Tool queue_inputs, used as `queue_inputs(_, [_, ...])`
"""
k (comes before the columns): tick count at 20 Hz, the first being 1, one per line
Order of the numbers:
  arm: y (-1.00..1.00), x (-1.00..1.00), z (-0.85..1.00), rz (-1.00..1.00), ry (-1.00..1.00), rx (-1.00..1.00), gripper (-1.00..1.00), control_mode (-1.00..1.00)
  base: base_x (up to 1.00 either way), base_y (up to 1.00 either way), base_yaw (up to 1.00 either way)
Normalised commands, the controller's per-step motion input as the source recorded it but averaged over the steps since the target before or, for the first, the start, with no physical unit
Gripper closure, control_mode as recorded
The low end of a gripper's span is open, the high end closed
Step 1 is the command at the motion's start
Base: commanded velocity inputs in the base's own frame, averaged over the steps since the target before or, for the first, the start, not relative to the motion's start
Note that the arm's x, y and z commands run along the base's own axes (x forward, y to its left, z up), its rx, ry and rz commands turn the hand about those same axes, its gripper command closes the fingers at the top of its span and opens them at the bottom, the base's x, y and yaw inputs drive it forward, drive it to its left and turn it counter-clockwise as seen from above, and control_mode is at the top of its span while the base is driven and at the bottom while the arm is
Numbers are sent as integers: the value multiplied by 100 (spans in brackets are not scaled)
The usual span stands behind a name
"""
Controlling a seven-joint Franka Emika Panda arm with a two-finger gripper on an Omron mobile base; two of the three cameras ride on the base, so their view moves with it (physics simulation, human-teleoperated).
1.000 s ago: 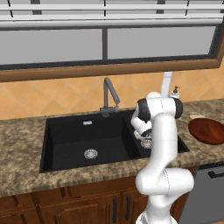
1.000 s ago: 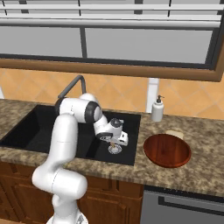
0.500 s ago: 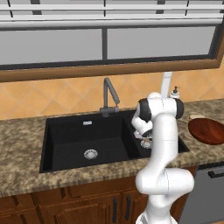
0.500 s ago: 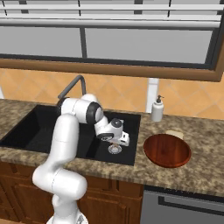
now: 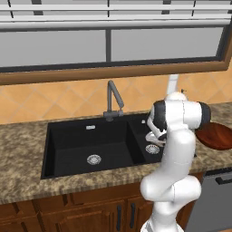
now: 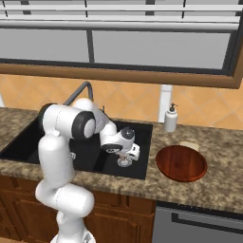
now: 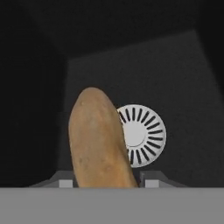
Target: Pick the sweet potato from the sink and place it in the bowl. Then pick the bowl and place it in the microwave. Then close the microwave door and press the start button.
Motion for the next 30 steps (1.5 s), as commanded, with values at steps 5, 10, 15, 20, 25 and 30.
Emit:
queue_inputs(5, [-17, -58, 100, -2, 0, 0, 100, -100, 0, 0, 0])
queue_inputs(10, [-49, -27, 100, -8, 4, 0, 100, -100, 0, 0, 0])
queue_inputs(15, [-63, -4, 100, -14, 13, 0, 100, -100, 0, 0, 0])
queue_inputs(20, [-61, -2, 94, -22, 4, 0, 100, -100, 0, 0, 0])
queue_inputs(25, [-85, -4, 18, -19, 0, 2, 100, -100, 0, 0, 0])
queue_inputs(30, [-95, -1, -1, -20, 2, 6, 100, -100, 0, 0, 0])
